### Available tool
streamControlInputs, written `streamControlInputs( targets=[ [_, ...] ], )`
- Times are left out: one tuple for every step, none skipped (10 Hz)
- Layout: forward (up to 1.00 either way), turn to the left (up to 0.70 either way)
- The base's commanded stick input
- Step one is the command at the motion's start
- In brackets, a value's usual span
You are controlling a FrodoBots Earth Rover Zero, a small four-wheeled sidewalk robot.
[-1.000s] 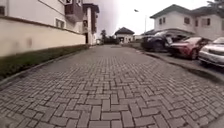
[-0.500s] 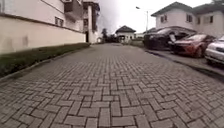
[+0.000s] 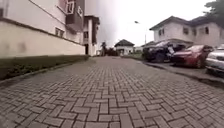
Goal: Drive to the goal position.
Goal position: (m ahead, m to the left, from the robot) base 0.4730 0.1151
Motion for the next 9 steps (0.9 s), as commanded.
streamControlInputs(
  targets=[
    [0.5, 0.0],
    [0.5, 0.0],
    [0.5, 0.0],
    [0.5, 0.0],
    [0.5, 0.0],
    [0.5, 0.0],
    [0.5, 0.0],
    [0.5, 0.0],
    [0.5, 0.0]
  ],
)
